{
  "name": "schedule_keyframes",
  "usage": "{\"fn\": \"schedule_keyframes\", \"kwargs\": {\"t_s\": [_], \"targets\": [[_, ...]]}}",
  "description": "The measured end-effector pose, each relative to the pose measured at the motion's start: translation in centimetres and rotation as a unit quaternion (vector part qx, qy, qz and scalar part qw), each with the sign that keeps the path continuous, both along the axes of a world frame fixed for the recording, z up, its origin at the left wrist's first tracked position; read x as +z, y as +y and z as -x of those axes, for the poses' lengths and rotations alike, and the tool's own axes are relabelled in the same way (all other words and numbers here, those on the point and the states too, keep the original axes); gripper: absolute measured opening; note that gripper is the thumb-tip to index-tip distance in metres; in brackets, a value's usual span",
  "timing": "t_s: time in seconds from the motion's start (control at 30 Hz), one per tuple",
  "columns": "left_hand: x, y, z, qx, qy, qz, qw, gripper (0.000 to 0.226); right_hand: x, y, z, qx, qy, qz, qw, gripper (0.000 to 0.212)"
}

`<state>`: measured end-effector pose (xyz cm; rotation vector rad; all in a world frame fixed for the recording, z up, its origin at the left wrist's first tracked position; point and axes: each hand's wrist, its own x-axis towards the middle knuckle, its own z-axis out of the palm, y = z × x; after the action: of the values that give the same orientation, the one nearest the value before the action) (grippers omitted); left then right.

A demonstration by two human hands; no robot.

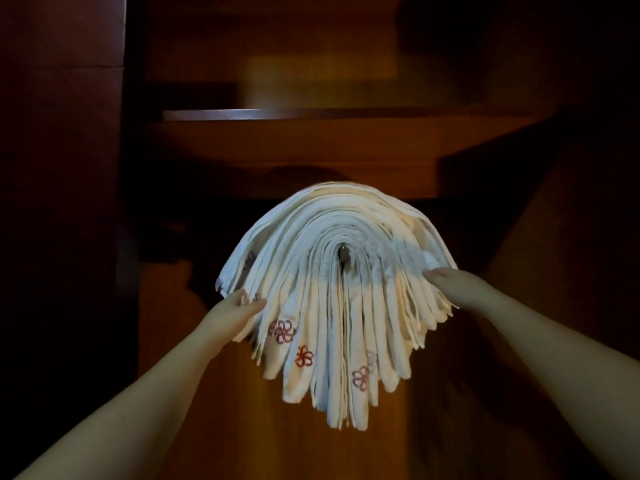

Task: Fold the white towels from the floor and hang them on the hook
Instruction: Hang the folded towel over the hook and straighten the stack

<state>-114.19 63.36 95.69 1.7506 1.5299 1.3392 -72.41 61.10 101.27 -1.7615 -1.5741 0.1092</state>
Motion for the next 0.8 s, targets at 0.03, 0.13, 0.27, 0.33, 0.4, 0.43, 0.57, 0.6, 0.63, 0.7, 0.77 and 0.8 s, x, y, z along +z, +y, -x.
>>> {"fn": "schedule_keyframes", "kwargs": {"t_s": [0.03,0.13,0.27,0.33,0.4,0.43,0.57,0.6,0.63,0.7,0.77,0.8], "targets": [[0.0,-0.6,-0.2,0.004,-0.004,-0.003,1.0,0.077,-0.3,-1.2,0.4,-0.004,-0.021,-0.014,1.0,0.067],[-1.2,-3.2,-1.2,-0.006,0.018,-0.02,1.0,0.071,-2.4,-4.6,1.1,-0.024,-0.083,-0.029,0.996,0.059],[-3.0,-6.7,-2.9,-0.07,0.064,-0.018,0.995,0.074,-5.1,-10.3,3.2,-0.019,-0.158,0.0,0.987,0.057],[-4.7,-8.7,-3.4,-0.111,0.086,-0.011,0.99,0.074,-7.3,-13.2,4.5,-0.01,-0.169,0.015,0.985,0.057],[-6.8,-10.8,-3.8,-0.148,0.11,0.002,0.983,0.074,-9.8,-16.4,6.0,-0.011,-0.169,0.034,0.985,0.059],[-8.0,-11.9,-3.9,-0.168,0.126,0.008,0.978,0.074,-11.4,-18.0,6.7,-0.013,-0.162,0.047,0.986,0.06],[-13.4,-16.1,-4.0,-0.232,0.162,0.041,0.958,0.074,-18.7,-24.8,8.6,-0.013,-0.131,0.096,0.987,0.062],[-14.8,-17.3,-4.0,-0.246,0.17,0.058,0.953,0.074,-20.5,-26.7,8.9,-0.014,-0.123,0.111,0.986,0.063],[-16.2,-18.5,-4.1,-0.263,0.173,0.079,0.946,0.074,-22.3,-28.5,9.2,-0.017,-0.113,0.124,0.986,0.064],[-19.0,-20.8,-4.4,-0.302,0.171,0.112,0.931,0.072,-25.7,-32.1,9.4,-0.032,-0.095,0.145,0.984,0.066],[-21.9,-23.0,-5.3,-0.333,0.182,0.121,0.917,0.071,-29.1,-35.7,9.5,-0.052,-0.084,0.17,0.98,0.068],[-23.3,-24.0,-6.0,-0.35,0.188,0.125,0.909,0.071,-30.8,-37.4,9.4,-0.063,-0.075,0.179,0.979,0.069]]}}
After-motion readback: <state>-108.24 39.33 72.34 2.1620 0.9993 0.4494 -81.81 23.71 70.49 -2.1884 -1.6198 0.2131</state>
